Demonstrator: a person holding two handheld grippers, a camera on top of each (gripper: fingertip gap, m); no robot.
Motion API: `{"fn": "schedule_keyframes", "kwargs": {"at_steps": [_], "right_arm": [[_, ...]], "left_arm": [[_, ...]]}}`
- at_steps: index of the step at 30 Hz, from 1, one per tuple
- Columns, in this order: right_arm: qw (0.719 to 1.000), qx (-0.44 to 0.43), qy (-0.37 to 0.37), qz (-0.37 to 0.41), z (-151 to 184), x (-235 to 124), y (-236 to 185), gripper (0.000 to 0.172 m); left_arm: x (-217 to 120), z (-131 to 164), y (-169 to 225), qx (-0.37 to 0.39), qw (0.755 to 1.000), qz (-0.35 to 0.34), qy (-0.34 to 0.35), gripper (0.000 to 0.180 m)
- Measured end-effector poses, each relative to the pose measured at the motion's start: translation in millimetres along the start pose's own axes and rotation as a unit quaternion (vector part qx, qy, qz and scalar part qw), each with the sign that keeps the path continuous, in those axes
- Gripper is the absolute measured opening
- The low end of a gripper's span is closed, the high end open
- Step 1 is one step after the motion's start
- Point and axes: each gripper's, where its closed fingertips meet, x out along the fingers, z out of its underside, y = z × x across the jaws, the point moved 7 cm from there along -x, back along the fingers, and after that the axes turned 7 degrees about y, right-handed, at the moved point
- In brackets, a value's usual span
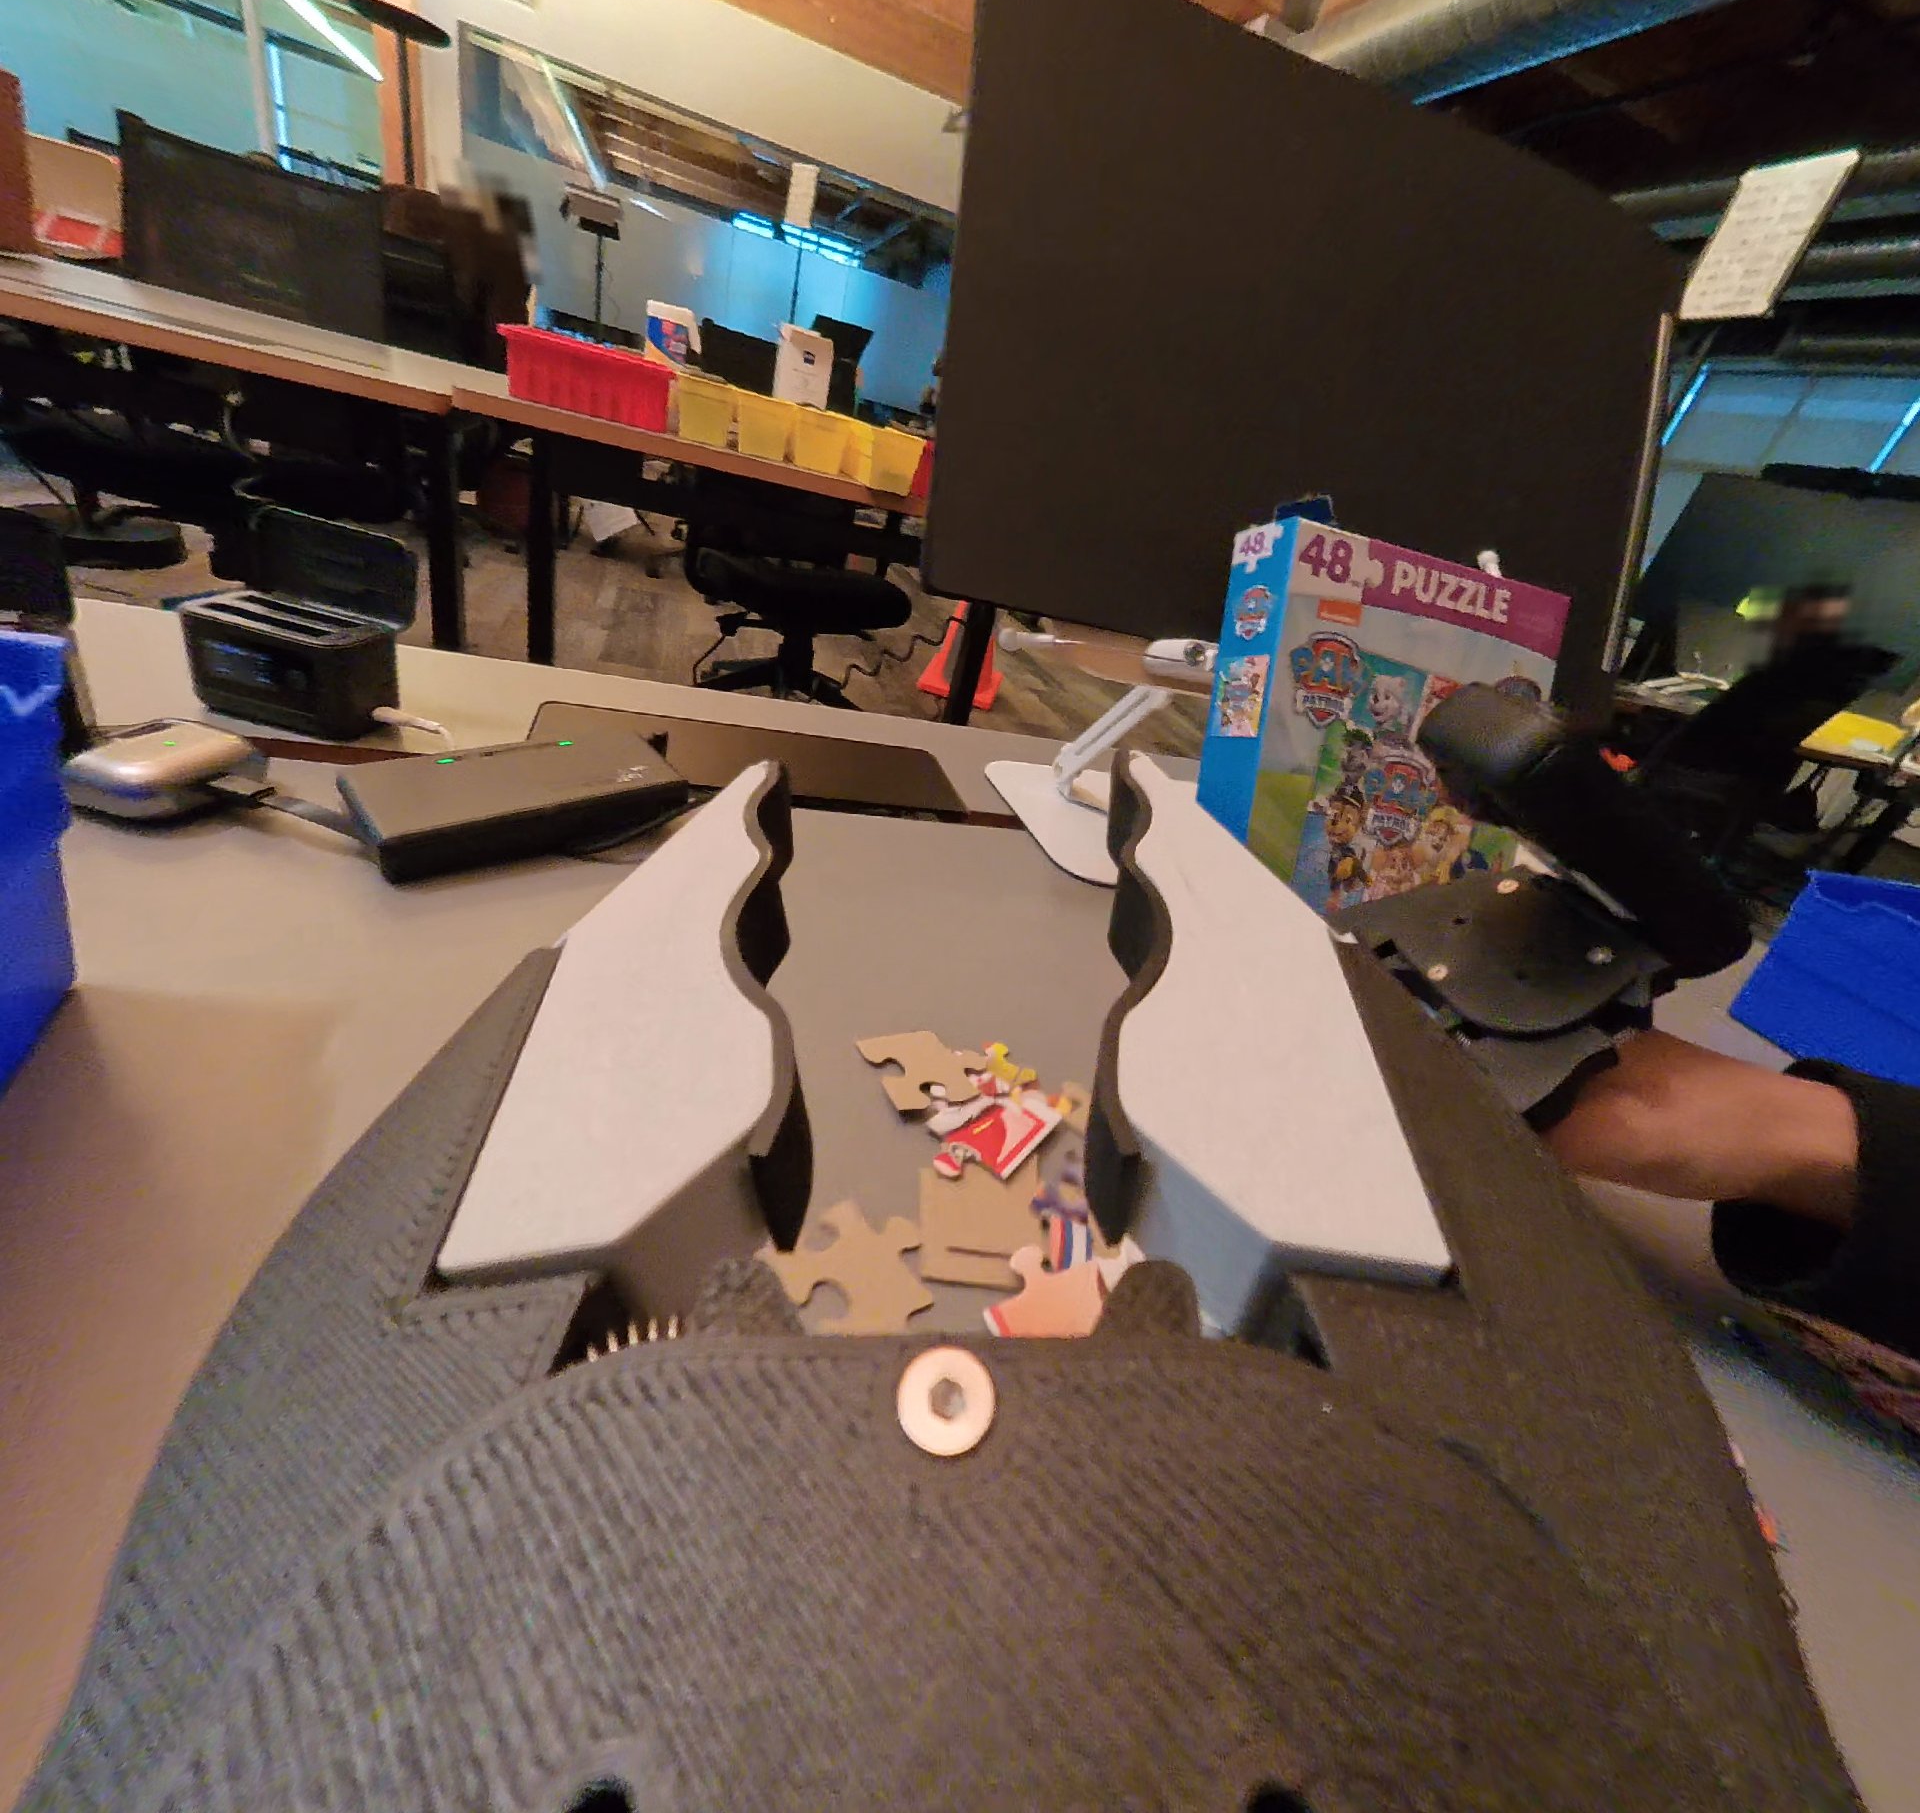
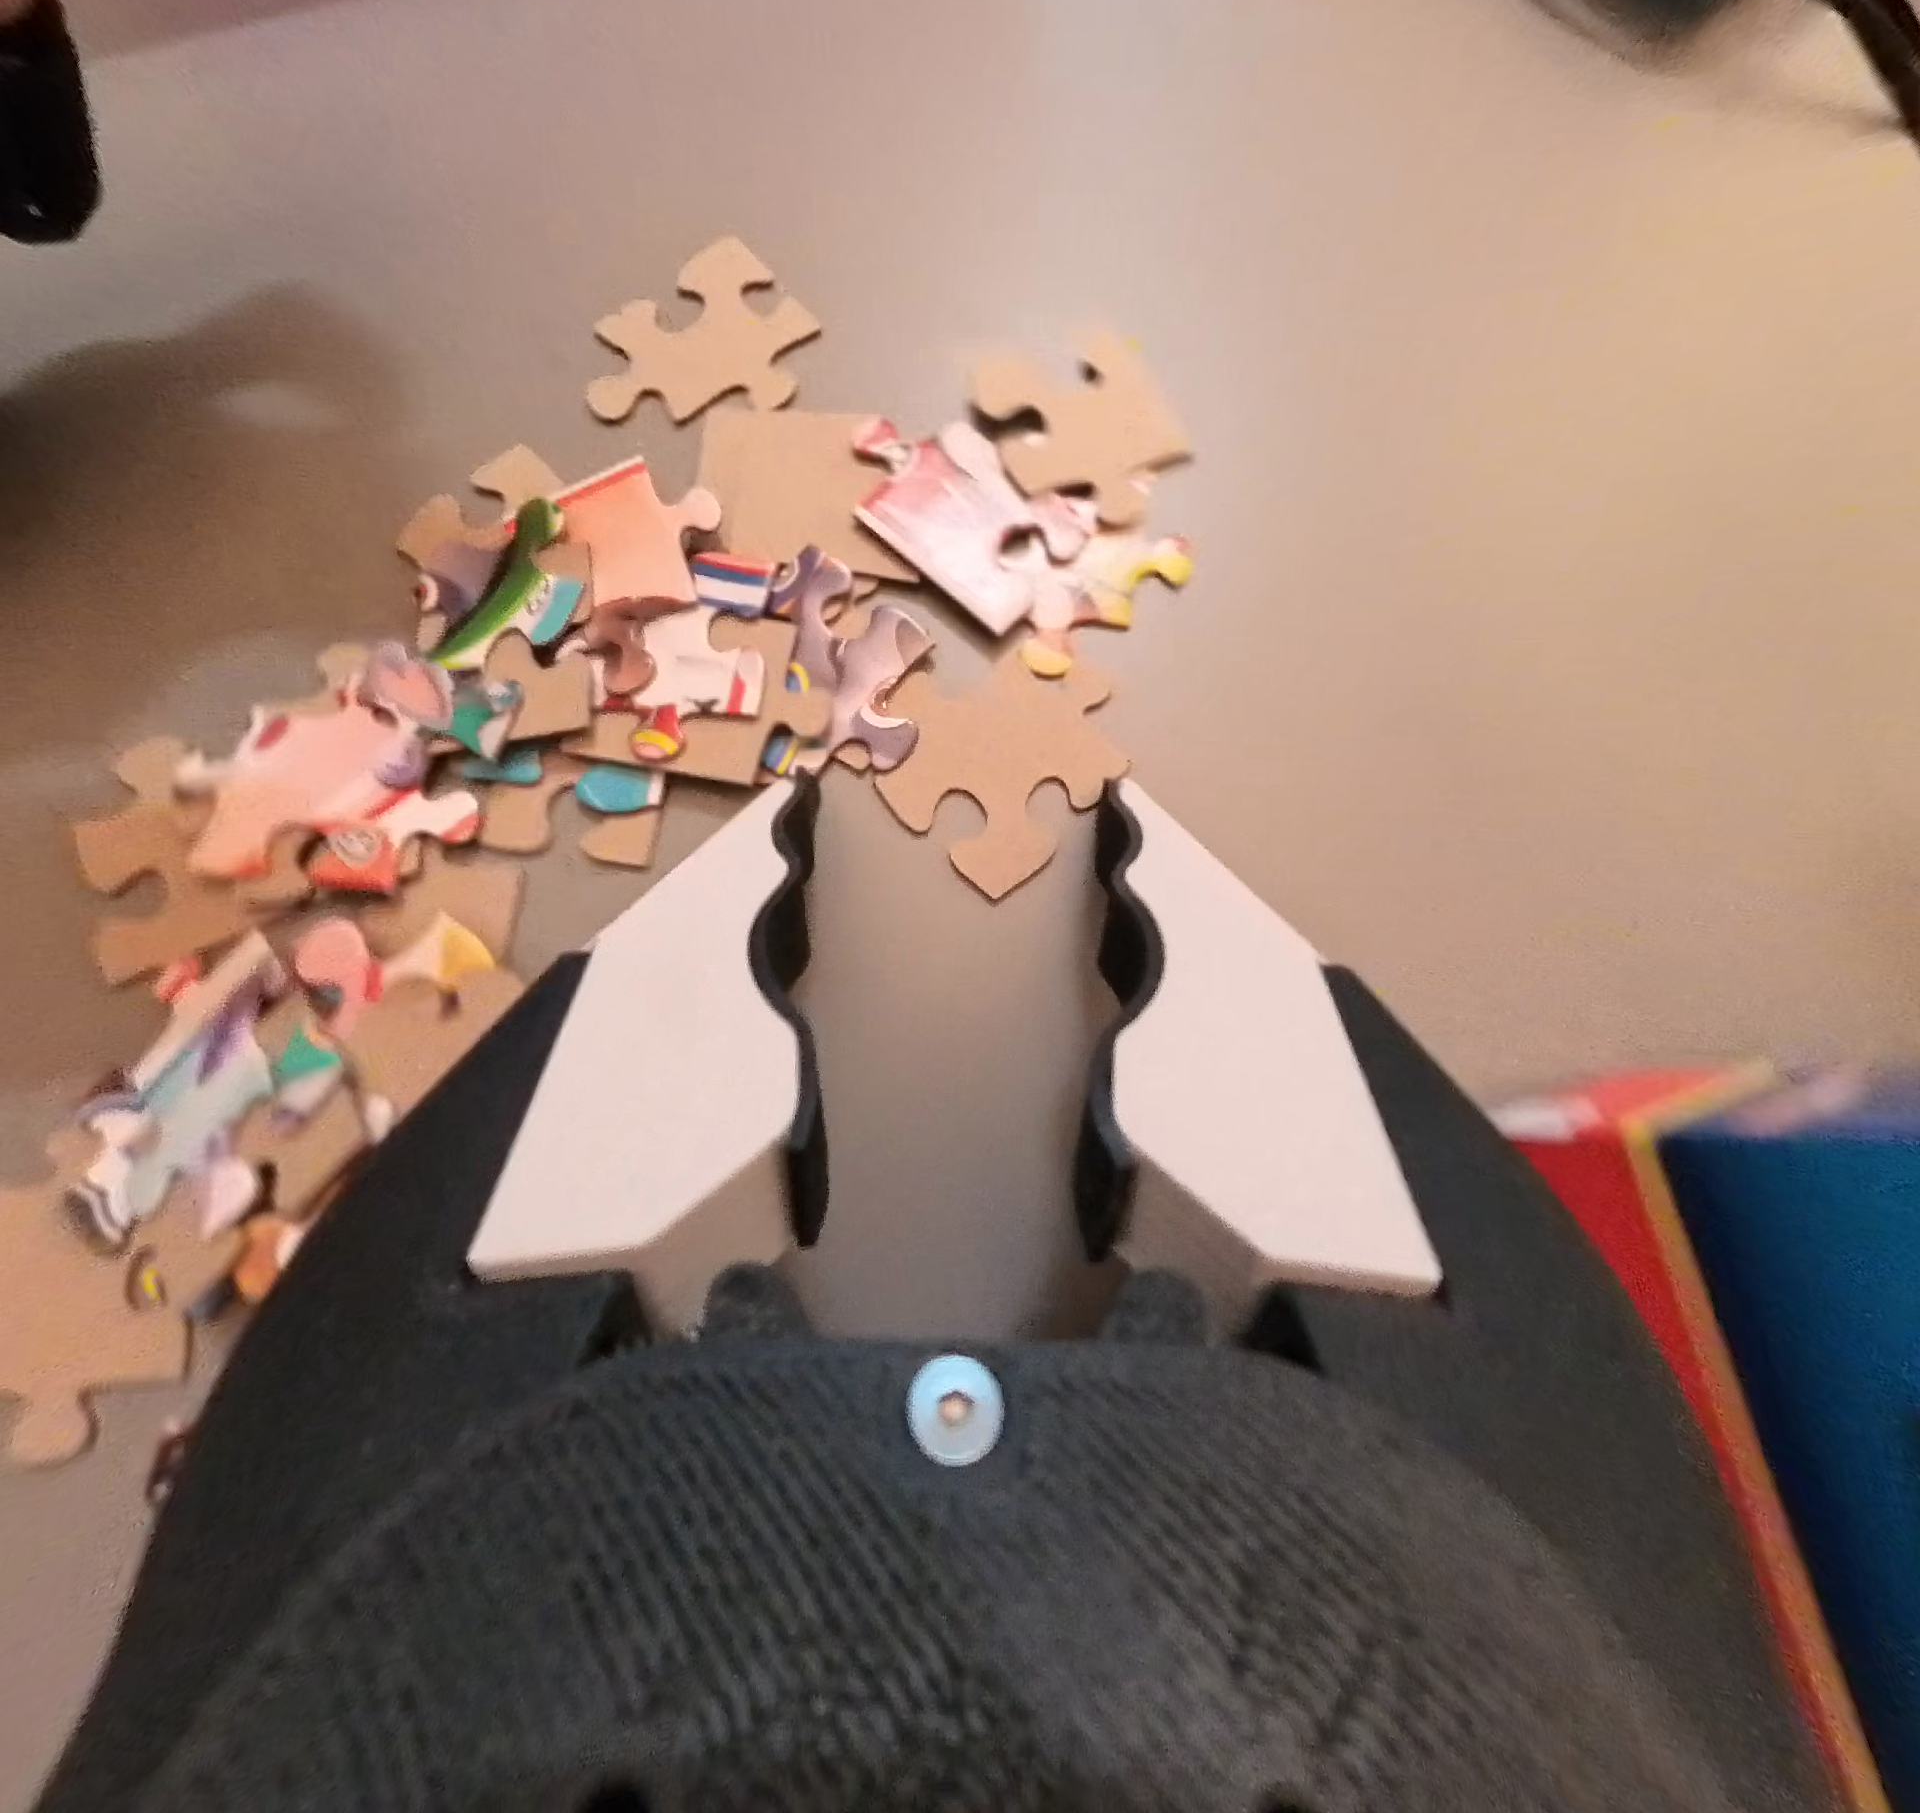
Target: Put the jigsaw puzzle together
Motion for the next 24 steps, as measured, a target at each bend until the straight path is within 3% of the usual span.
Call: {"fn": "schedule_keyframes", "kwargs": {"at_steps": [6,11,18,21,24], "right_arm": [[0.998,-0.035,-0.019,-0.047,-25,30,-32,0.061],[1.000,-0.024,-0.008,-0.013,-19,-18,-30,0.068],[0.999,0.039,-0.009,0.012,54,-120,-38,0.065],[0.999,0.041,-0.033,0.002,83,-131,-51,0.066],[0.999,0.018,-0.035,0.001,89,-124,-60,0.065]], "left_arm": [[-4,-6,-11,-0.025,1.000,-0.006,0.014,0.060],[-5,-8,-10,-0.025,1.000,-0.003,0.017,0.060],[-4,-8,-10,-0.034,0.999,0.001,0.018,0.059],[-4,-7,-9,-0.032,0.999,0.000,0.016,0.059],[-3,-5,-9,-0.028,1.000,-0.003,0.012,0.059]]}}
